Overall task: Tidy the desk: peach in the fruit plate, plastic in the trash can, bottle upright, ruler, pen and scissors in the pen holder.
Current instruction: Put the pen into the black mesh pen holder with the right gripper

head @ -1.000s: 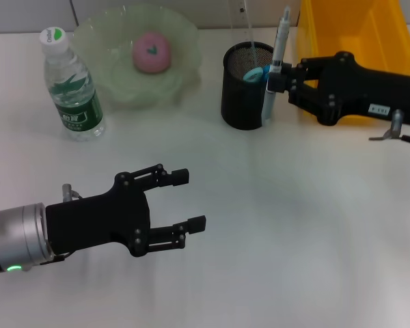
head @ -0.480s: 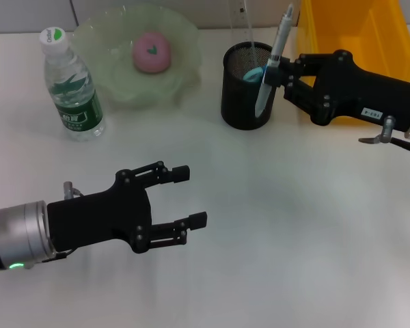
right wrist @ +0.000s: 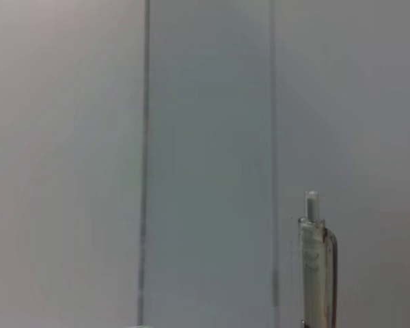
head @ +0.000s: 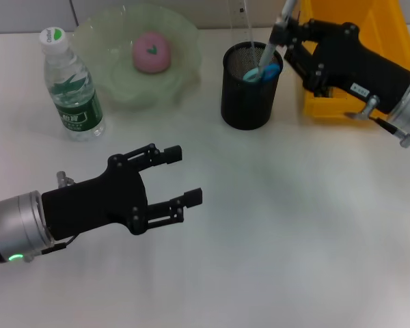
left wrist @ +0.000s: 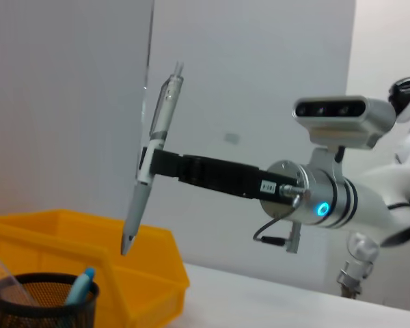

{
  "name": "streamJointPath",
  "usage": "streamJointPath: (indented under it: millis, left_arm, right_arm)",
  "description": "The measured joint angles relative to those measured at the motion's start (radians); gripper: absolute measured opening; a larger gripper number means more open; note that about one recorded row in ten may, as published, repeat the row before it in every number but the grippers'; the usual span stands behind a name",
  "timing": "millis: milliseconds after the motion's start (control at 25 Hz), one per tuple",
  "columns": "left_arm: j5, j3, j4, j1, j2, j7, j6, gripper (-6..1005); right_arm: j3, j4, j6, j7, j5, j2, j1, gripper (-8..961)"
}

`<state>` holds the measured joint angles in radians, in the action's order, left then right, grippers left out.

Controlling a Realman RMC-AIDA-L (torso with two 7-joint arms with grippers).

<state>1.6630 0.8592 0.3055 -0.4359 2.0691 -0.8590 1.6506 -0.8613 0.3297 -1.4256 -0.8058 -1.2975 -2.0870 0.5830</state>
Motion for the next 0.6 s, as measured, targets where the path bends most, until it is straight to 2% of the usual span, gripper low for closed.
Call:
streamJointPath:
  millis: [600]
  left_arm:
    - [-0.028, 0.0, -0.007, -0.01, 0.0, -0.036, -0.002, 783]
  right_arm:
    - [0.0, -0.088, 0.189, 0.045, 0.114, -0.004, 0.096, 128]
